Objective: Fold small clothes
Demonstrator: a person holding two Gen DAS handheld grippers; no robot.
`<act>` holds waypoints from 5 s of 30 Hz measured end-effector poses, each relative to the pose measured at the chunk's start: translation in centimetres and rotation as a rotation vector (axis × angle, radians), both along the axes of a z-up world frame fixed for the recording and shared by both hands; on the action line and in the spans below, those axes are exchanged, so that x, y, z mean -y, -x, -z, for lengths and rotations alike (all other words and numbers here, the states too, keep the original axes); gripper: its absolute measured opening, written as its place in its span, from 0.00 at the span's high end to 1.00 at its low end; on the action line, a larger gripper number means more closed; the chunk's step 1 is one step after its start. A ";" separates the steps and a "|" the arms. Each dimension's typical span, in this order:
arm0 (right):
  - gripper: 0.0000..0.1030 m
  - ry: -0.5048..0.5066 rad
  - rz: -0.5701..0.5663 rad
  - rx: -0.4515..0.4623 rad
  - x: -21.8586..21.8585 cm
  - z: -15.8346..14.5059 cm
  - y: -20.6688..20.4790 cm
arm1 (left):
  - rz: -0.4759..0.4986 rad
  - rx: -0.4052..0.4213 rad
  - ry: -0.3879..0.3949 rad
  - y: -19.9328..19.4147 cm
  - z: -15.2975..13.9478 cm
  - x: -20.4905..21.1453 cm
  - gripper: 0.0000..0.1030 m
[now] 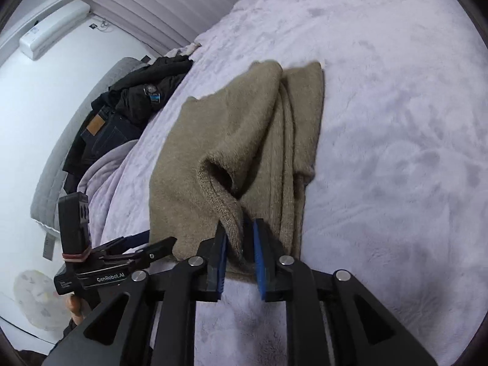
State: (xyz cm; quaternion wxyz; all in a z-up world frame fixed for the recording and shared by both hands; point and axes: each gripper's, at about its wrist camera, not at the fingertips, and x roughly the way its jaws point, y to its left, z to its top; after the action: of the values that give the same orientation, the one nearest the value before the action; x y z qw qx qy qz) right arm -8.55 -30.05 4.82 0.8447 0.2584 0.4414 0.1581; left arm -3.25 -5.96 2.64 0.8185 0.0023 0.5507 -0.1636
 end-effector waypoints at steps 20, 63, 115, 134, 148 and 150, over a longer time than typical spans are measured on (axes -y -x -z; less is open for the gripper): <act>0.87 -0.078 -0.015 -0.037 -0.9 -0.6 -6.1 | 0.010 -0.009 0.019 -1.1 -0.4 0.5 0.11; 0.12 -0.024 -0.121 0.112 0.7 -4.4 -11.8 | -0.177 0.027 -0.016 -13.0 -2.5 0.7 0.00; 0.59 0.121 -0.096 -0.077 -1.1 1.7 -12.6 | 0.061 -0.022 0.184 -10.6 -1.0 3.0 0.59; 0.65 0.127 -0.198 -0.008 -7.5 -5.0 -1.6 | 0.100 -0.026 0.117 1.5 -5.3 -2.7 0.62; 0.38 0.188 -0.189 -0.085 -7.0 -0.4 2.3 | -0.012 0.041 0.107 4.8 -2.9 -7.4 0.15; 0.36 0.212 -0.159 -0.049 -6.1 -1.5 3.5 | -0.038 0.081 0.097 5.7 -4.1 -8.5 0.15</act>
State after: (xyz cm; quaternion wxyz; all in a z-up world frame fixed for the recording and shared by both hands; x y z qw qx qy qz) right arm -12.08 -23.97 6.35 0.8409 0.1356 0.4954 0.1708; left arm -8.93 2.56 6.75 0.8423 -0.0411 0.5084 -0.1742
